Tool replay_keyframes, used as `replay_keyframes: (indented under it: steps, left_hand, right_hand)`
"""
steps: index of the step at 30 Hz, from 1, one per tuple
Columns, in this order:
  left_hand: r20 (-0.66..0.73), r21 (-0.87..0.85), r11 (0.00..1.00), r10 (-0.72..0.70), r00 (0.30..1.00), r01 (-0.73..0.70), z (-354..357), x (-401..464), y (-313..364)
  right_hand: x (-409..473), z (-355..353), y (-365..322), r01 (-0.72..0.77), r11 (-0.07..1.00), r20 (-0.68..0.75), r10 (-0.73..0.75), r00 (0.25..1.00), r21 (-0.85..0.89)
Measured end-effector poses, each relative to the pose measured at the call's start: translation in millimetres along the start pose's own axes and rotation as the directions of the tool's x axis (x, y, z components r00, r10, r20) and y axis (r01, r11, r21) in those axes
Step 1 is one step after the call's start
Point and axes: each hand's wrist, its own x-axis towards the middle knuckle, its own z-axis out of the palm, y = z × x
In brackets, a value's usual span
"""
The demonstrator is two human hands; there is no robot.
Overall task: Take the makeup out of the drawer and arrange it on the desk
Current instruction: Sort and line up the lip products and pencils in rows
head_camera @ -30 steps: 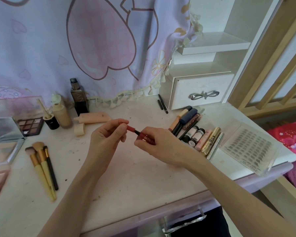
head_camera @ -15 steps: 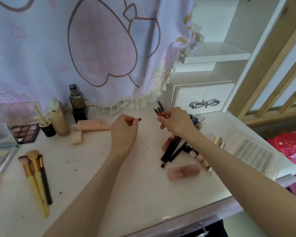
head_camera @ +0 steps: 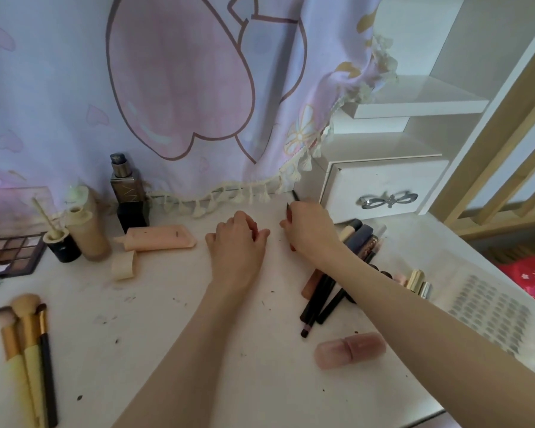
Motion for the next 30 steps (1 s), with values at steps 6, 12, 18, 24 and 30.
replay_keyframes:
  steps: [6,12,18,24,30]
  left_hand:
    - [0.086,0.004,0.993,0.114,0.99,-0.115,5,2,1]
    - [0.131,-0.014,0.98,0.198,0.971,-0.198,11,4,0]
    - [0.168,-0.043,0.959,0.283,0.944,-0.28,21,20,8]
    - [0.151,-0.049,0.953,0.303,0.941,-0.299,30,32,13]
    - [0.193,-0.07,0.945,0.327,0.925,-0.32,29,33,11]
  right_hand:
    - [-31,-13,16,0.2,0.98,0.058,-0.199,0.978,-0.01]
    - [-29,-7,21,0.245,0.969,0.159,-0.239,0.958,-0.024]
    - [-21,-1,28,0.229,0.973,0.113,-0.224,0.968,-0.037]
    - [-14,1,31,0.23,0.972,0.083,-0.226,0.971,-0.045]
    - [-13,-1,33,0.221,0.973,0.084,-0.215,0.973,-0.072]
